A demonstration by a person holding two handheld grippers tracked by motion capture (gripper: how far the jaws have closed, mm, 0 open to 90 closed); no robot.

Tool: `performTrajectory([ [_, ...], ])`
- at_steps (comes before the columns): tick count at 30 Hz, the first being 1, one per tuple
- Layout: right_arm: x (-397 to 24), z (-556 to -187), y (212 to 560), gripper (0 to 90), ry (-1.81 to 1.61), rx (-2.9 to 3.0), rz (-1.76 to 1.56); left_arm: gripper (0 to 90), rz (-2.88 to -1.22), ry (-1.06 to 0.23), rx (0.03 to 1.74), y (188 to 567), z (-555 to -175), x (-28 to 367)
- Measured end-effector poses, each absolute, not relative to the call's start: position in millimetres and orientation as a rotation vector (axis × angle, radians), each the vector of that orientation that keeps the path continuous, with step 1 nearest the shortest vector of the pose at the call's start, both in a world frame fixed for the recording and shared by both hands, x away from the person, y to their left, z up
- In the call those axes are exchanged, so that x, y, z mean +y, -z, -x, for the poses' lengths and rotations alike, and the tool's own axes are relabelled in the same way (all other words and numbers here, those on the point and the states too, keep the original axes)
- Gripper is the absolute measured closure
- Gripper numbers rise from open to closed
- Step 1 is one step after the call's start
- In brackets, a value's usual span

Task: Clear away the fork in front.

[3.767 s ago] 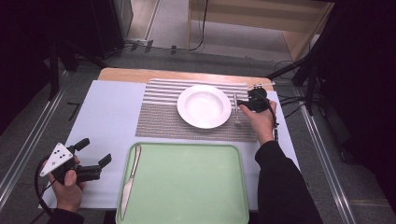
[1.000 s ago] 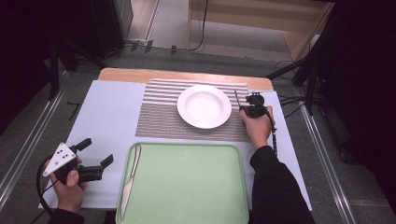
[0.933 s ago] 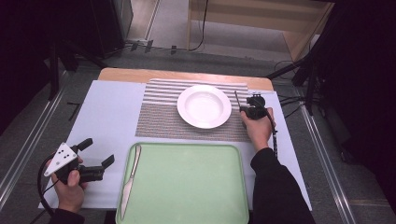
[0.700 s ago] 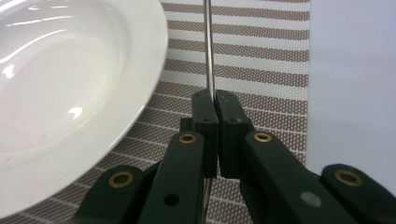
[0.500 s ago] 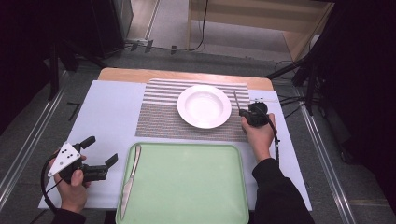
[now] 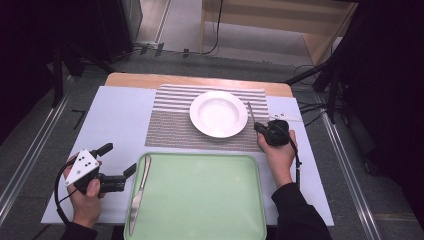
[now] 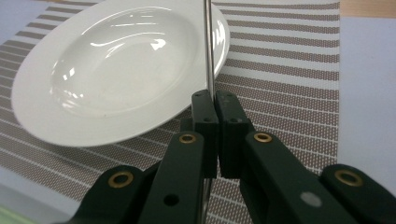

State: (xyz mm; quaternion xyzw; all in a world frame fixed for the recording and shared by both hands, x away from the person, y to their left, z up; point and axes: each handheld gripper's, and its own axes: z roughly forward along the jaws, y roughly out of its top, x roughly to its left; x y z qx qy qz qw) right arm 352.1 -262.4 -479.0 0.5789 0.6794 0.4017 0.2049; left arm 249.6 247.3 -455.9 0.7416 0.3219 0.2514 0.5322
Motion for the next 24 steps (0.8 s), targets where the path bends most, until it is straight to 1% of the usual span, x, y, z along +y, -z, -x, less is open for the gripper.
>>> performTrajectory([
  [7,-263,-331,476,86.1,-1.18,1.888,-1.579,0.2,-1.781,-0.59,0.735,452,-255,226],
  [11,-262,-321,476,86.2,-1.202,1.894,-1.55,0.1,-1.814,-0.604,0.704,451,-259,214],
  [24,-252,-294,475,86.1,-1.27,1.923,-1.474,0.1,-1.798,-0.559,0.648,443,-263,185],
])
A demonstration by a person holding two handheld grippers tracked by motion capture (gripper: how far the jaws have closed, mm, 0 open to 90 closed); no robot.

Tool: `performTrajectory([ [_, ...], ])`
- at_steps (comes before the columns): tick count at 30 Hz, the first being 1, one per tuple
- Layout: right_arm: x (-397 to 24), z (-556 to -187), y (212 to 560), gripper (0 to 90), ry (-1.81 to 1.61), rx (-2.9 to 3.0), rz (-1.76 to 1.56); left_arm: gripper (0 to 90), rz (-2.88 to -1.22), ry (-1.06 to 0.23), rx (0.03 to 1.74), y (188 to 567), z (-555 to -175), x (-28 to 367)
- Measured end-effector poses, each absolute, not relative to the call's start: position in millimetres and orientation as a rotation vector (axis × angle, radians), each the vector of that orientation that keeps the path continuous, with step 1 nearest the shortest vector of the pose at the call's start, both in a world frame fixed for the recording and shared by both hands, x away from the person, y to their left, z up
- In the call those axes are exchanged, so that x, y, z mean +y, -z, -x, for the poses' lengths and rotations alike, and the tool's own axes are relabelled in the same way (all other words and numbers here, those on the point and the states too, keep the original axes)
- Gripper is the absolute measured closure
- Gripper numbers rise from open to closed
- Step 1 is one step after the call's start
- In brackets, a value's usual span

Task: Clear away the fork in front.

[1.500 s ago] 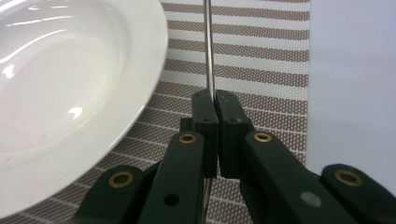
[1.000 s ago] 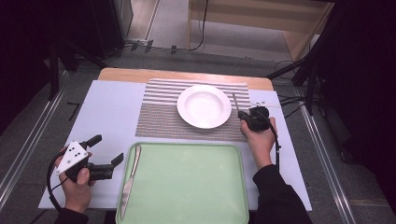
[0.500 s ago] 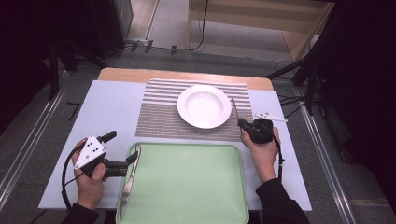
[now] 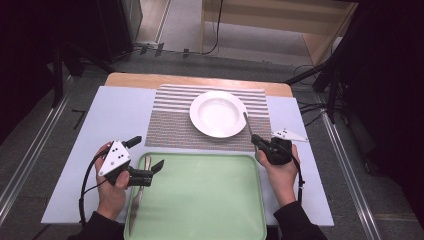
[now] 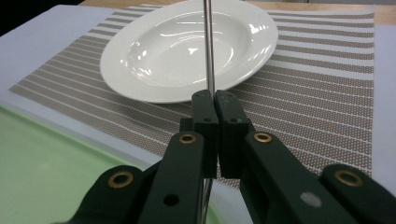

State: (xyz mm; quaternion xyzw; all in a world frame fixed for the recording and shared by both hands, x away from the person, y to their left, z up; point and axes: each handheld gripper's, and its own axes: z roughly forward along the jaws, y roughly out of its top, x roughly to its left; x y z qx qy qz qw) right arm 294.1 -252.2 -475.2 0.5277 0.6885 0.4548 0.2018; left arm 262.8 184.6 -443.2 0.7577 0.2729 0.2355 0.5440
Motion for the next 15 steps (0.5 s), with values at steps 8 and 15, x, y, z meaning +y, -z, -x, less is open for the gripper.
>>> performTrajectory([
  [8,-245,-280,473,86.1,-1.325,1.937,-1.437,0.1,-1.809,-0.533,0.64,443,-266,172],
  [15,-239,-269,473,86.1,-1.355,1.949,-1.394,0.1,-1.81,-0.516,0.622,442,-268,162],
])
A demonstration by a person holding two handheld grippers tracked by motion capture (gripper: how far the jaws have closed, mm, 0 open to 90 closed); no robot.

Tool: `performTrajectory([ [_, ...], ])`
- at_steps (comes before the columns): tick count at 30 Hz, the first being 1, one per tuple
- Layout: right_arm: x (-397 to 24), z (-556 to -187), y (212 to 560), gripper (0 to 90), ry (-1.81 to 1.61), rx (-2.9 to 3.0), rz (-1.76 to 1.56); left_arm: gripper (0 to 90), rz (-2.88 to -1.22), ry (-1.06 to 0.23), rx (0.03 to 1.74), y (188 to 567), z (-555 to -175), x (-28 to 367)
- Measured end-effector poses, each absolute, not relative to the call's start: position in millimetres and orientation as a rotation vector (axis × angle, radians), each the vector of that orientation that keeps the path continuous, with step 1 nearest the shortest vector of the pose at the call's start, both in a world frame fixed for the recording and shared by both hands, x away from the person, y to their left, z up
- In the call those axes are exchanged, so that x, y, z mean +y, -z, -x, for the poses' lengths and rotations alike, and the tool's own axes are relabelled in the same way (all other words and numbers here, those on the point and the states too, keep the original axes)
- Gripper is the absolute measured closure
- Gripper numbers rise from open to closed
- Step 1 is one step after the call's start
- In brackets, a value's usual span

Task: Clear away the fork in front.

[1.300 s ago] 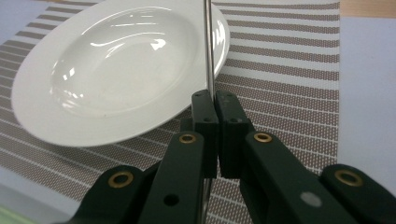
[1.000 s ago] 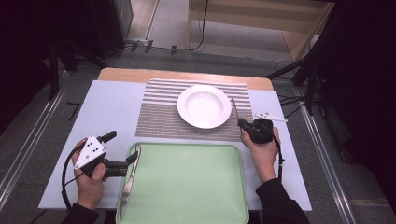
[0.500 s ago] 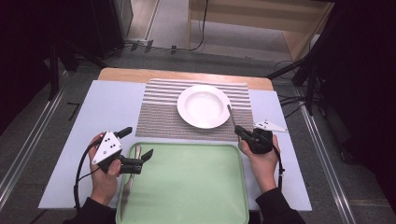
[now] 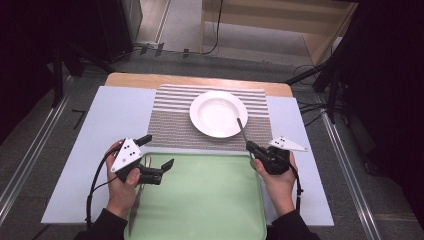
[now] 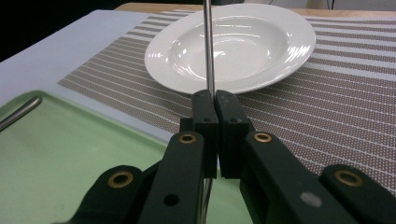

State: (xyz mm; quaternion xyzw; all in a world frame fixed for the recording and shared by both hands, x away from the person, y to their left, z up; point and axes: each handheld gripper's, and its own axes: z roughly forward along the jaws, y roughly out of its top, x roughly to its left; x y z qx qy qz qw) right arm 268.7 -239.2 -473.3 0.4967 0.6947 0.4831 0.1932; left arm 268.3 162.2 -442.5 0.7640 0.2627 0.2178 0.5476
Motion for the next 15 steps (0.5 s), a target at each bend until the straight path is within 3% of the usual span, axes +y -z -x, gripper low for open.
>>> performTrajectory([
  [15,-221,-255,479,86.1,-1.411,1.993,-1.349,0.2,-1.816,-0.452,0.565,439,-276,130],
])
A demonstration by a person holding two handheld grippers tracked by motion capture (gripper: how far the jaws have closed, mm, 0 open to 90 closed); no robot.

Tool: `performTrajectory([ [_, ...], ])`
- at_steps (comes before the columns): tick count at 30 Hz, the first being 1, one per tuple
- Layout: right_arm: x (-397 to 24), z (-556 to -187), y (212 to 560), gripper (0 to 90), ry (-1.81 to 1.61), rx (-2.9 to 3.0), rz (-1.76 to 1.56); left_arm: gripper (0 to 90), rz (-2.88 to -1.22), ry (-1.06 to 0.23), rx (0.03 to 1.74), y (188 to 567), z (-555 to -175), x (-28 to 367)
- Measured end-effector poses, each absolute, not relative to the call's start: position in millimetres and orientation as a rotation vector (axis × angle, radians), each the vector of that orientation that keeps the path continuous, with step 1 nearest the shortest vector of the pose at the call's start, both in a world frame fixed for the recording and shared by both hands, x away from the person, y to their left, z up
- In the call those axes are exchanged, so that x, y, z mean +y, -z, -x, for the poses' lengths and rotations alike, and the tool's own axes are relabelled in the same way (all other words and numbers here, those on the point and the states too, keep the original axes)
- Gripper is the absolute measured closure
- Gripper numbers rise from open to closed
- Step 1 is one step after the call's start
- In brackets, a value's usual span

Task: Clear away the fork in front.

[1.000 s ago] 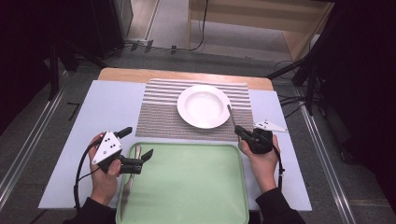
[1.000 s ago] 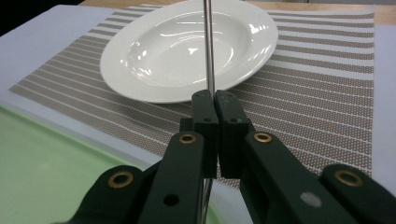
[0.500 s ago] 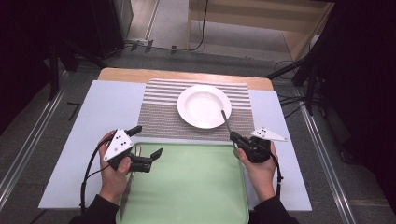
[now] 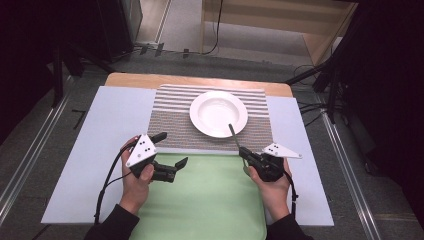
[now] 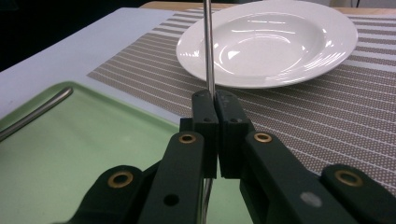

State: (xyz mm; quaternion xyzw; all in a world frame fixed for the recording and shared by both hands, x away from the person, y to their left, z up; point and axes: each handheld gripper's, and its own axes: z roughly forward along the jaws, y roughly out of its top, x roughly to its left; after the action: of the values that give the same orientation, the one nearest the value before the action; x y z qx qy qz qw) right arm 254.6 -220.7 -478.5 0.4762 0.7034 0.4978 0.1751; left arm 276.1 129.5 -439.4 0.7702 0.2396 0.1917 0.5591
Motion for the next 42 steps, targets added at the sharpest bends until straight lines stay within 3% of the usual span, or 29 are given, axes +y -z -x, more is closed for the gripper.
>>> performTrajectory([
  [38,-188,-236,476,86.0,-1.565,2.071,-1.117,0.8,-1.778,-0.201,0.541,444,-277,112],
  [42,-185,-234,475,86.1,-1.577,2.079,-1.101,8.7,-1.773,-0.199,0.59,442,-277,111],
])
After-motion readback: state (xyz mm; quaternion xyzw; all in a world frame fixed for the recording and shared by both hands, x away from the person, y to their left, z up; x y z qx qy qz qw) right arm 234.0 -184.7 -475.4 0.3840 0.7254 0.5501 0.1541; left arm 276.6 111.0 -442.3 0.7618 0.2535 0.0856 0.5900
